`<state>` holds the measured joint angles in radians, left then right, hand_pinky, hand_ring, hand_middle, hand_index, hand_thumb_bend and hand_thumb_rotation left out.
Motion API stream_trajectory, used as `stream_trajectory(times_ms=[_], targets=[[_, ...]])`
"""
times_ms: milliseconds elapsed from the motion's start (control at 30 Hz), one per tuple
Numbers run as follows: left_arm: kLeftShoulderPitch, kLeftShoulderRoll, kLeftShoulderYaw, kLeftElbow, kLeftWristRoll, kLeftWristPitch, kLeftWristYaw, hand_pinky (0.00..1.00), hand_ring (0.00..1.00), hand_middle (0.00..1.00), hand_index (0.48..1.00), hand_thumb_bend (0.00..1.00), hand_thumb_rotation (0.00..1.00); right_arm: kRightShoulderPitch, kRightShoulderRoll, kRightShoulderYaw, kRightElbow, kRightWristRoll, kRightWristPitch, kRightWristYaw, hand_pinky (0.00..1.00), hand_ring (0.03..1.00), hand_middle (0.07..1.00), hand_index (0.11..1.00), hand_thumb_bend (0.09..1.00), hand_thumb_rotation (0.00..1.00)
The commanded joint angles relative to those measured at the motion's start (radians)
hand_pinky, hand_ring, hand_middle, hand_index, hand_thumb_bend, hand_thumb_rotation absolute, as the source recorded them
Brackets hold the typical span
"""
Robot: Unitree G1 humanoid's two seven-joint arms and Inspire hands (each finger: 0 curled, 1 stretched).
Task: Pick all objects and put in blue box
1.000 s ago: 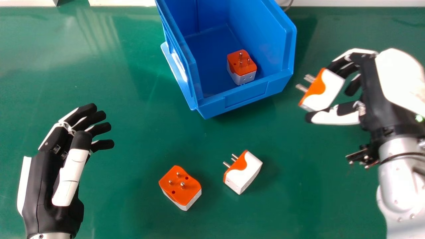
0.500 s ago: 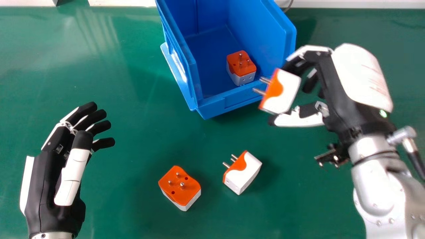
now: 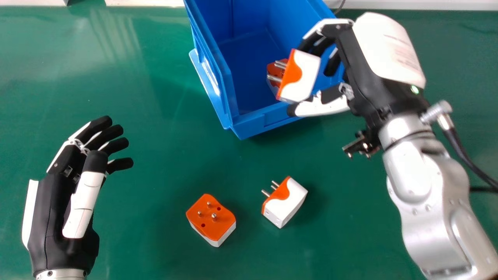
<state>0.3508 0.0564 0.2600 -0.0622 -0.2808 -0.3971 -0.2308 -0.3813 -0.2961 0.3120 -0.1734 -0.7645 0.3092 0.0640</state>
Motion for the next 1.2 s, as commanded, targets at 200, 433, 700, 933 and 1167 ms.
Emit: stream_trajectory(times_ms=[200,433,700,933,1167], targets=[[0.012,0.003,0.003,-0.027,-0.003,-0.006,0.005,0.61,0.72,0.74,0.727,0.98,0.67,-0.203,0.009,-0.014,0.229,0.024,-0.11,-0.05,0.29,0.417,0.517,0.55,0.487,0.0],[0.021,-0.001,-0.003,-0.036,0.007,-0.003,0.012,0.59,0.71,0.74,0.718,0.99,0.66,-0.363,0.029,0.015,0.501,0.005,-0.173,-0.135,0.29,0.418,0.508,0.542,0.488,0.0],[0.023,-0.001,-0.007,-0.023,0.015,-0.023,0.01,0.6,0.71,0.74,0.725,0.99,0.67,-0.516,0.063,0.087,0.785,-0.02,-0.216,-0.2,0.29,0.414,0.513,0.54,0.487,0.0],[0.031,-0.008,-0.012,-0.028,0.025,-0.024,0.023,0.61,0.72,0.75,0.734,0.99,0.68,-0.602,0.1,0.134,0.992,-0.024,-0.261,-0.279,0.28,0.421,0.529,0.543,0.486,0.0],[0.035,-0.01,-0.013,-0.032,0.028,-0.021,0.027,0.62,0.73,0.75,0.74,0.99,0.68,-0.637,0.142,0.142,1.127,-0.001,-0.298,-0.32,0.28,0.428,0.542,0.537,0.486,0.0]])
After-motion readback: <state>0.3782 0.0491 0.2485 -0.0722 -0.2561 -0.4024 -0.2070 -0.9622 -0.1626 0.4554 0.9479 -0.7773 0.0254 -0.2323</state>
